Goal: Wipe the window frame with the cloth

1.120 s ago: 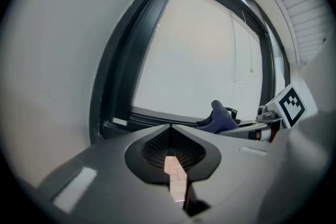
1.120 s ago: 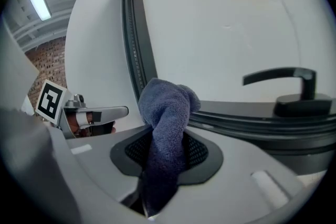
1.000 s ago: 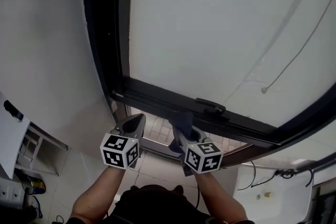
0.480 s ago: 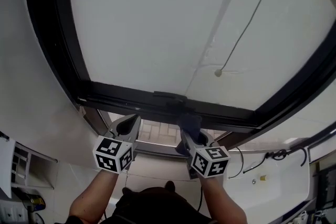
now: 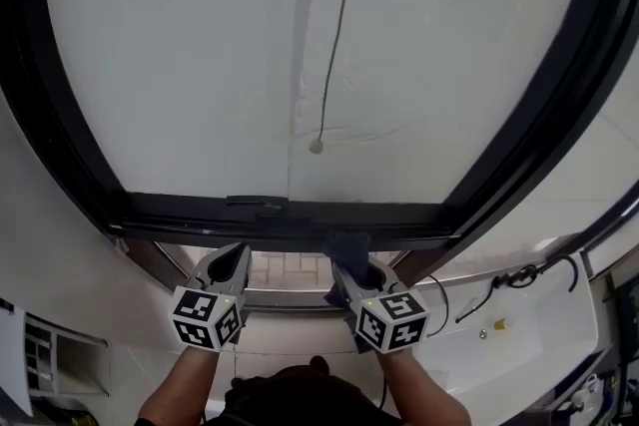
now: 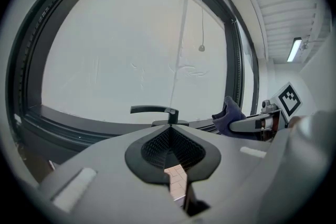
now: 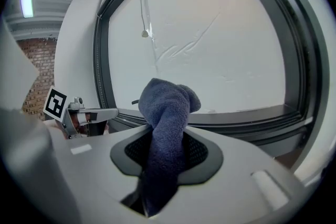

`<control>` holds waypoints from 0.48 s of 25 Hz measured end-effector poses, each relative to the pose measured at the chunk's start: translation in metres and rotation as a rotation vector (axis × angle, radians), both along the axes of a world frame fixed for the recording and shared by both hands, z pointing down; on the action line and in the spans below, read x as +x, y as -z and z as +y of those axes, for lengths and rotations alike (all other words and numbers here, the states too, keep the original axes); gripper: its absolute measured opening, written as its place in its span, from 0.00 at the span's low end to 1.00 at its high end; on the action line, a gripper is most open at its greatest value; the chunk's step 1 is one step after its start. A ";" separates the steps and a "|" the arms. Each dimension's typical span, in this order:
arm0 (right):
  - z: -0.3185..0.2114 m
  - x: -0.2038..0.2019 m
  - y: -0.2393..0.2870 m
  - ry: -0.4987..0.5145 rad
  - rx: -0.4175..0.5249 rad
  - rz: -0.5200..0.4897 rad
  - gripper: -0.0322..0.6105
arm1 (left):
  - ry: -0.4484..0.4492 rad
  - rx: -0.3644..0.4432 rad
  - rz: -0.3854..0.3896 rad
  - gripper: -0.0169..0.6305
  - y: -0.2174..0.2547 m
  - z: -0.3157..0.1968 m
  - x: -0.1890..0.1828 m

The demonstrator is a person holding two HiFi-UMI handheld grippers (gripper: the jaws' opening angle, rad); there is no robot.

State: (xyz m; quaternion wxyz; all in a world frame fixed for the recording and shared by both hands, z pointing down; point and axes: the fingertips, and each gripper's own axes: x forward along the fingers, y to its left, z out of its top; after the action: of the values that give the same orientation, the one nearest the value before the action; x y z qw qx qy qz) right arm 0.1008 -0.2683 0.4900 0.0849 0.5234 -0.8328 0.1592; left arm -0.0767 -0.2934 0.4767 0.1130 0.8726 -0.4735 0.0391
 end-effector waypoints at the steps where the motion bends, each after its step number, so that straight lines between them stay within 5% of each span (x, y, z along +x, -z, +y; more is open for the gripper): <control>1: 0.001 0.003 0.001 0.000 0.002 -0.003 0.24 | -0.002 0.003 -0.003 0.02 0.002 0.001 0.004; 12: 0.025 0.005 0.013 -0.088 0.028 -0.048 0.24 | -0.081 0.050 -0.033 0.02 0.020 0.025 -0.004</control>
State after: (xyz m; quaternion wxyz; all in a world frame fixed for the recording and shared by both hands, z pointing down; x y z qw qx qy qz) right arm 0.1056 -0.2434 0.4767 0.0504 0.5567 -0.8129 0.1637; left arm -0.0809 -0.2682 0.4563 0.0816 0.8930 -0.4403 0.0459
